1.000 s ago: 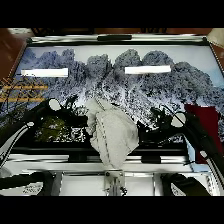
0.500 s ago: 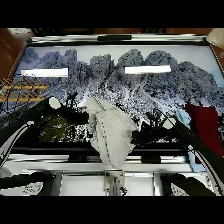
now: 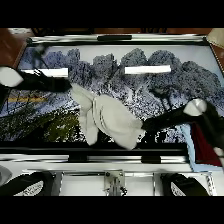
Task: Fold the shirts.
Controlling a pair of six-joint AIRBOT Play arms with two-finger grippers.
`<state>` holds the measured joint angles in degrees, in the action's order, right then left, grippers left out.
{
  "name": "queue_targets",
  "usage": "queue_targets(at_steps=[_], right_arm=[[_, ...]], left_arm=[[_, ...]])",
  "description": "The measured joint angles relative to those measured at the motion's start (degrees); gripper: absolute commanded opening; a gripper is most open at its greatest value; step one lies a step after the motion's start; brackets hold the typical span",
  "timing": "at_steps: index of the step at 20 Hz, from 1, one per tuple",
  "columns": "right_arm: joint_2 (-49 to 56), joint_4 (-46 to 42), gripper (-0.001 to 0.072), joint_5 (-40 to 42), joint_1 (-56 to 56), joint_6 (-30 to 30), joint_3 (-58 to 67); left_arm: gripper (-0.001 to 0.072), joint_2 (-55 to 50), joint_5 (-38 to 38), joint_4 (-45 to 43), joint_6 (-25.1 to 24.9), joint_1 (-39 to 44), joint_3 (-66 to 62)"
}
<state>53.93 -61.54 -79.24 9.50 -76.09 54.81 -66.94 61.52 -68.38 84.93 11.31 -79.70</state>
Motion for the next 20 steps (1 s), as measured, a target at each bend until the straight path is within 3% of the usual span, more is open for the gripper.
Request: queue_targets(at_steps=[3,7,14,17,20], right_arm=[[-7.8,-7.6,0.007,1.0,-1.0,-1.4,15.3],[-16.2,-12.8,0.0071,9.5,-1.5,-5.8,30.1],[-21.9,-13.5,0.0071,16.7,-1.6,-11.8,37.0],[-20.2,-15.8,0.0071,11.9,-1.6,-12.4,37.5],[-15.8,-16.7,0.0071,2.0,-1.6,-12.2,35.4]], left_arm=[[0.0034,6.1,-2.7,-1.1,-0.2,-1.1,-14.6],[0.0034,13.2,-7.4,-2.1,-0.2,-2.2,-30.8],[0.0034,21.0,-10.2,-5.7,3.0,-2.7,-37.7],[0.0034,21.6,-7.4,-8.9,3.5,-2.7,-35.6],[0.0034,21.3,-2.0,-14.1,3.7,-2.7,-29.3]])
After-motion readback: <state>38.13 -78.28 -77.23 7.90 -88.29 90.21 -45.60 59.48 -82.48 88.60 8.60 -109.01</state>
